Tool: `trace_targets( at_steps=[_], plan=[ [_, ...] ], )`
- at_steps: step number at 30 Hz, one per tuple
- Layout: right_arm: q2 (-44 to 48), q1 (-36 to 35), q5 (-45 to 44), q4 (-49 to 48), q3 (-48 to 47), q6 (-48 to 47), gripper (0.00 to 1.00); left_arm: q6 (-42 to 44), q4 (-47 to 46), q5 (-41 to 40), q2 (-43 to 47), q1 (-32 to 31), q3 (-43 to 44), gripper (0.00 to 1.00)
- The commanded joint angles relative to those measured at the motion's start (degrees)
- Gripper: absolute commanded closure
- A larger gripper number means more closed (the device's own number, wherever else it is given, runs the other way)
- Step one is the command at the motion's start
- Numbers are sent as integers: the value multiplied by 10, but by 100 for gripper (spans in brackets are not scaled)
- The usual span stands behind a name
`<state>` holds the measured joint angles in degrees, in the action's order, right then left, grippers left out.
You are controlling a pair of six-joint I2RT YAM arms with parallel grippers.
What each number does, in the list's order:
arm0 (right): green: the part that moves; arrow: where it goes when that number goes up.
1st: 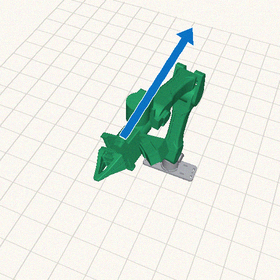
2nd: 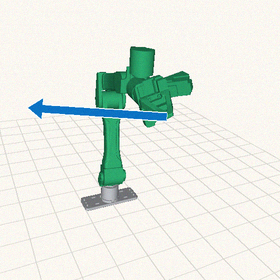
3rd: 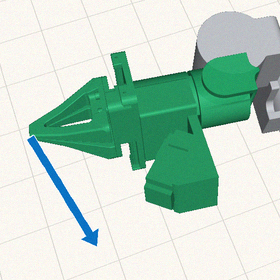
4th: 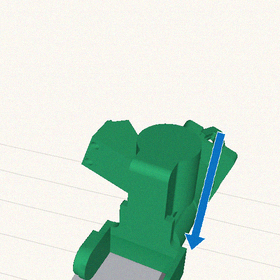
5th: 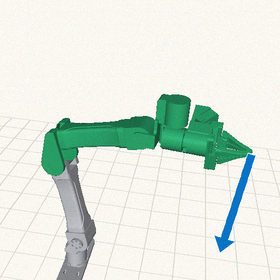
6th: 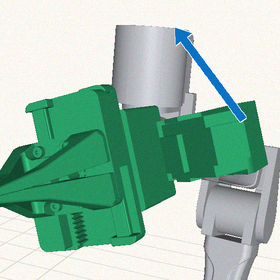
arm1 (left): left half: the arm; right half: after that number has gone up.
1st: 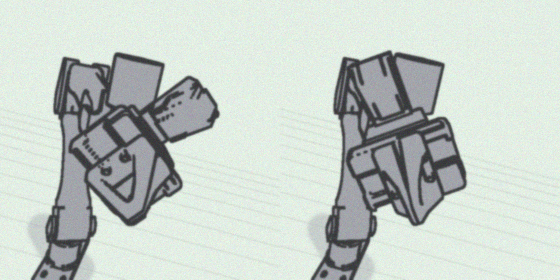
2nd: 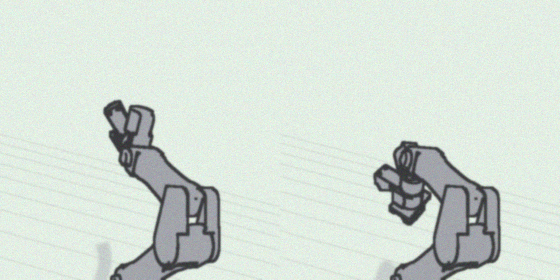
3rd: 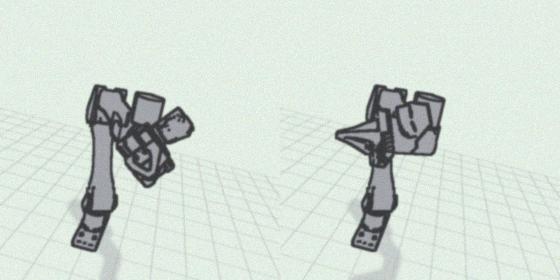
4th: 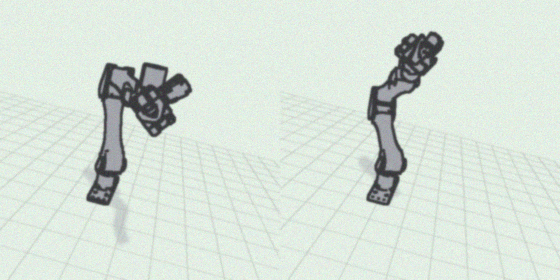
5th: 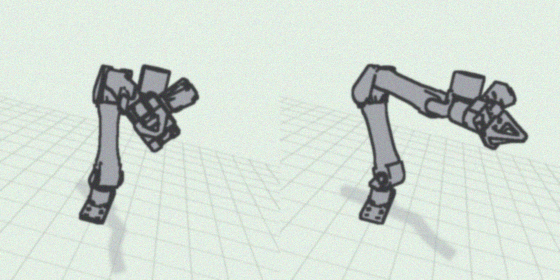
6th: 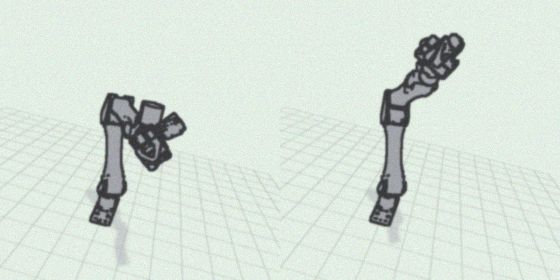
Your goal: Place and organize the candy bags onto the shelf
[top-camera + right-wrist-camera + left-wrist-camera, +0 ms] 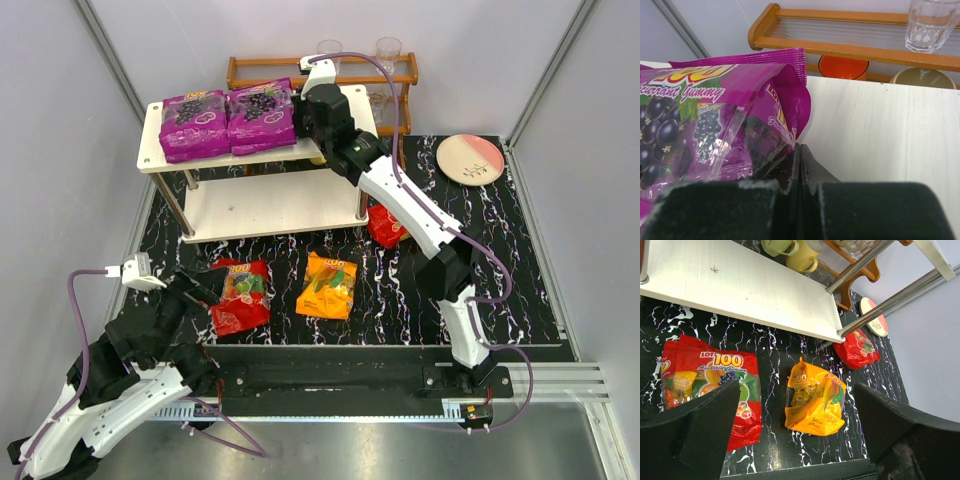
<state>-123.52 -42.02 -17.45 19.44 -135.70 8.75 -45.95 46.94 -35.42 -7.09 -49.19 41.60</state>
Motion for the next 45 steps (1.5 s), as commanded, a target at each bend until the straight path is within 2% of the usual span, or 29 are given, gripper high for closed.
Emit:
trace_targets(
  at_steps=[1,12,17,21,24,25,27,29,33,36,41,45],
  plan=[
    [-15,-8,34,7,-26,-9,97,0,-12,-6,2,1,8,1],
    [-30,-16,35,29,-54,-23,94,-4,-12,-4,3,1,8,1],
    [4,-11,-25,17,-19,-38,92,-5,-12,-4,6,1,7,1],
    [54,1,-17,-19,41,-61,90,-2,-12,-4,6,1,7,1],
    [101,11,-20,-55,97,-70,82,-3,-12,-3,7,1,4,1],
    [114,14,-20,-73,124,-72,76,-4,-12,-3,9,1,3,1],
    [149,21,-30,-85,161,-75,51,-5,-14,-4,9,1,1,1],
    [193,22,-48,-104,196,-79,41,-4,-15,-3,9,1,0,1],
    [298,22,-53,-175,369,-70,41,0,-25,-1,9,1,-5,1],
    [383,13,-55,-182,485,-49,41,8,-34,5,0,1,-4,1],
    [524,-67,-139,-183,647,-31,40,20,-46,11,-22,1,-1,1],
    [612,-104,-156,-128,795,128,32,23,-56,14,-37,1,0,1]
  ],
)
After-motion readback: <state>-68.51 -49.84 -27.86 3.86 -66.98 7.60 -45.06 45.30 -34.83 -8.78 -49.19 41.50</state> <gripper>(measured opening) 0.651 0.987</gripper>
